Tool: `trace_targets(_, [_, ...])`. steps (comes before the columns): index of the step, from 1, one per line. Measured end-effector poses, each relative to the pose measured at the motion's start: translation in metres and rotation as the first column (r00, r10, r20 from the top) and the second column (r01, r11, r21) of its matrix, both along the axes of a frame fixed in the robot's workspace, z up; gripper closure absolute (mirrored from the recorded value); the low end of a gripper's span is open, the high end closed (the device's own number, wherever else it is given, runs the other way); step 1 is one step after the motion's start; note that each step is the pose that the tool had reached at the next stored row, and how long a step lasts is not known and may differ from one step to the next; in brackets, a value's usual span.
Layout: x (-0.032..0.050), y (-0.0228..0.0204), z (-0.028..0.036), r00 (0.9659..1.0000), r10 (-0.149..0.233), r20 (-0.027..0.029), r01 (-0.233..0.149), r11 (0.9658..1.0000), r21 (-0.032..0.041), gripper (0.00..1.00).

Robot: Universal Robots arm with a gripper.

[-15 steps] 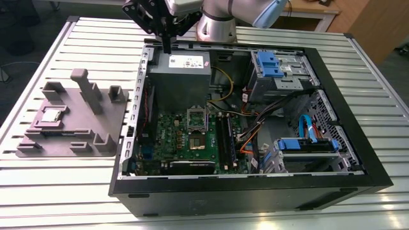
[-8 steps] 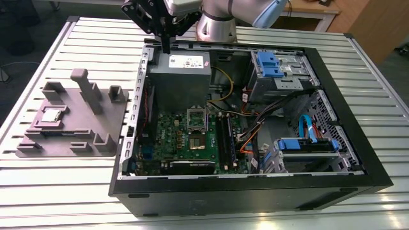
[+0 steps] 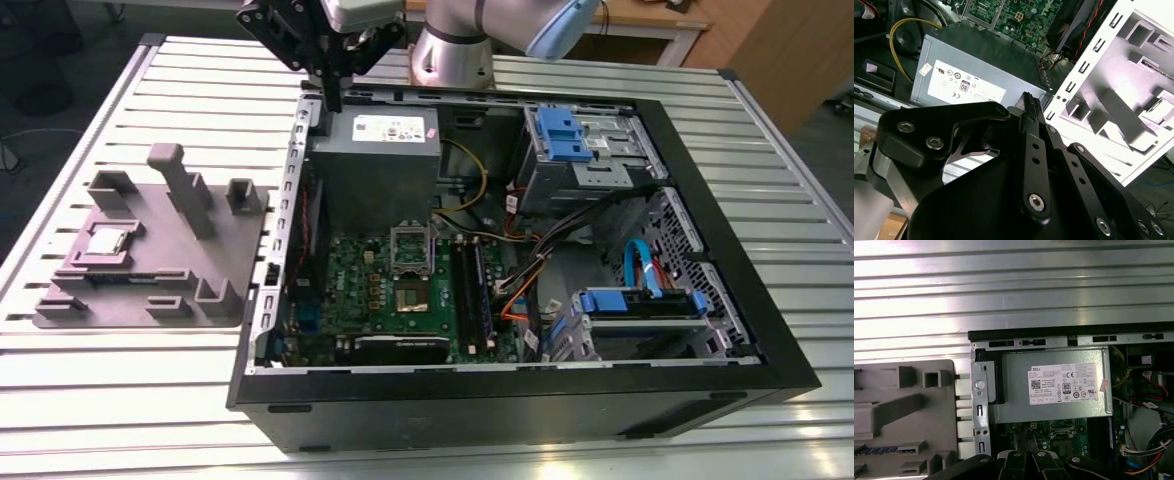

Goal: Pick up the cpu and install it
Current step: 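Reach for the cpu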

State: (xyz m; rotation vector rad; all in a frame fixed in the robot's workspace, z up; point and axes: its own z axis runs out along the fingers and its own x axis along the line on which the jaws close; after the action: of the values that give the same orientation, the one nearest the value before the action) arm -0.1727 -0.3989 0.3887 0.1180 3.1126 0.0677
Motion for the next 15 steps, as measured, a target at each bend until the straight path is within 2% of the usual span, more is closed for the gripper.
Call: trace_targets(15, [-0.0036, 0.0000, -0.0001, 1.0000, 0.000, -0.0001, 0.000, 1.0000, 0.0000, 0.90])
